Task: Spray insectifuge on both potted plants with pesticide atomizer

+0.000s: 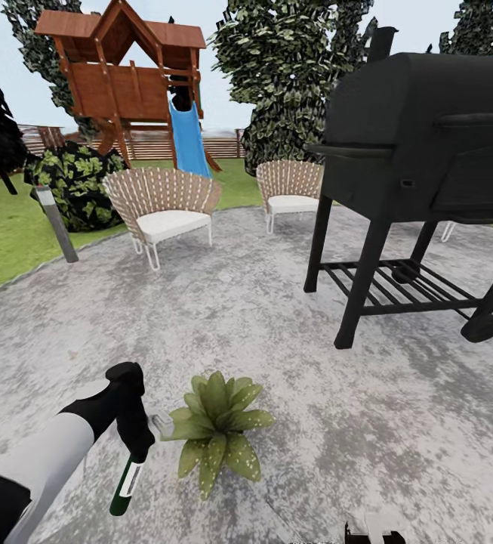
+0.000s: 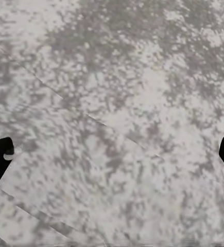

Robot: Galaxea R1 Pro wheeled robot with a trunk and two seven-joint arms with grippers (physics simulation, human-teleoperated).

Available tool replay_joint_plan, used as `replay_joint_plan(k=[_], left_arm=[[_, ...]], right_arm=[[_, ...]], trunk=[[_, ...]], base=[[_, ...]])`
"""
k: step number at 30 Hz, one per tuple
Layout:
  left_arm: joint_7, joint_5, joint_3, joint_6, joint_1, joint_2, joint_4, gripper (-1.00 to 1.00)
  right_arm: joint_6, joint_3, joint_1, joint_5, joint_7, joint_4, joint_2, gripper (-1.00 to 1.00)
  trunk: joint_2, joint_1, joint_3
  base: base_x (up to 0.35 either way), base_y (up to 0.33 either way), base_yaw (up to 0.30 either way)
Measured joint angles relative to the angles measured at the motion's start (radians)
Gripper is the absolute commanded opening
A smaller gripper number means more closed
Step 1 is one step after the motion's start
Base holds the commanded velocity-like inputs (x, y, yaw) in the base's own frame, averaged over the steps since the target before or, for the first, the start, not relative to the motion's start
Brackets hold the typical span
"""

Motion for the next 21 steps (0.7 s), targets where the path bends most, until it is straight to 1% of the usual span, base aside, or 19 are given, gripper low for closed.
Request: replay_joint_plan(k=[7,10,12,14,16,18,21], left_arm=[[0.003,0.0,-0.002,0.002,0.004,0.0,0.0,-1.0],[0.035,0.0,-0.002,0.002,0.006,0.0,0.001,-1.0],[0.046,0.001,-0.001,0.003,0.006,0.0,0.001,-1.0],[0.051,0.001,0.0,0.003,0.006,-0.001,0.002,-1.0],[0.051,0.001,0.001,0.003,0.006,-0.002,0.001,-1.0],[0.052,0.001,0.006,0.003,0.005,0.0,0.0,-1.0],[0.052,0.001,0.005,0.003,0.005,0.0,0.0,-1.0]], right_arm=[[0.0,0.0,0.0,0.0,0.0,0.0,0.0,1.0],[0.0,0.0,0.0,0.0,0.0,0.001,0.0,1.0],[0.0,0.0,0.0,0.0,0.0,0.001,0.0,1.0],[0.0,0.0,0.0,0.0,0.0,0.001,0.0,1.0],[0.0,0.0,0.0,0.0,0.0,0.002,0.0,1.0],[0.0,0.0,0.0,0.0,0.0,0.002,0.0,1.0],[0.0,0.0,0.0,0.0,0.0,0.002,0.0,1.0]], trunk=[[0.0,0.0,0.0],[0.0,0.0,0.0],[0.0,0.0,0.0],[0.0,0.0,0.0],[0.0,0.0,0.0],[0.0,0.0,0.0],[0.0,0.0,0.0]], base=[[-0.195,0.257,-0.291],[-0.114,0.302,-0.291],[-0.026,0.329,-0.291],[0.055,0.334,-0.219],[0.145,0.315,-0.08],[0.23,0.261,-0.093],[0.226,0.261,-0.231]])
